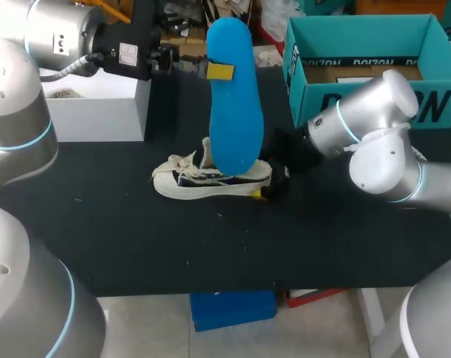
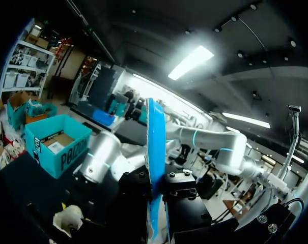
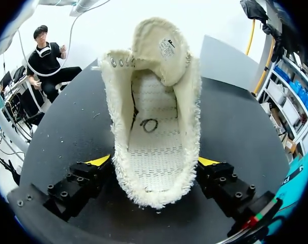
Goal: Take the shoe out of the shoebox, open the shoe tongue, remove and reinsert the insole, then place the shoe into the shoebox
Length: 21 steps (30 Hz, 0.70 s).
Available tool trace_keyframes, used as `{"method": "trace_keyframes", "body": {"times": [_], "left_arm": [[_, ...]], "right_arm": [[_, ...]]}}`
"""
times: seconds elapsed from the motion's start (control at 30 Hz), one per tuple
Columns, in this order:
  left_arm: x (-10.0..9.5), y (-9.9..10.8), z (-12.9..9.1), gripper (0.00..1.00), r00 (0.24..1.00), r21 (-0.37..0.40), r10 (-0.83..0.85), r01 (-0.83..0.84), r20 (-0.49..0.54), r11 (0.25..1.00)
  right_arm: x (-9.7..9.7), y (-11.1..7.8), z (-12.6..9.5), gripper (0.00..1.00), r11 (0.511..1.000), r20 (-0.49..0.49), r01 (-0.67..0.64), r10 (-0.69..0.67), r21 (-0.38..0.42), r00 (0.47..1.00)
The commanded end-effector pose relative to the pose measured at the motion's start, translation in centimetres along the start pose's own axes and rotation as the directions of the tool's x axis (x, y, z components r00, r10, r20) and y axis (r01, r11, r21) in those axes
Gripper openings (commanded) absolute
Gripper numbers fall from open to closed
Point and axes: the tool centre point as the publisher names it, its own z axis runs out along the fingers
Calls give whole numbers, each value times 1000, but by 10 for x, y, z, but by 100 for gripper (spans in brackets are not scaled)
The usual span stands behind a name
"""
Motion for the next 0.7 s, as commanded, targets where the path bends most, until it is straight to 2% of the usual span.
{"method": "trace_keyframes", "body": {"times": [0.03,0.27,0.47,0.7], "left_arm": [[0,1,1,0,1000,1,1,-1,3,1000],[0,1,1,0,1000,1,1,-1,3,1000],[0,1,1,0,1000,1,1,-1,3,1000],[0,1,1,0,1000,1,1,-1,3,1000]], "right_arm": [[-3,5,-16,100,997,-7,-7,8,80,1000],[-4,6,-29,100,981,-27,-17,23,191,999],[-5,9,-37,100,940,-39,-24,39,341,998],[-5,19,-40,100,890,-42,-14,37,455,998]]}}
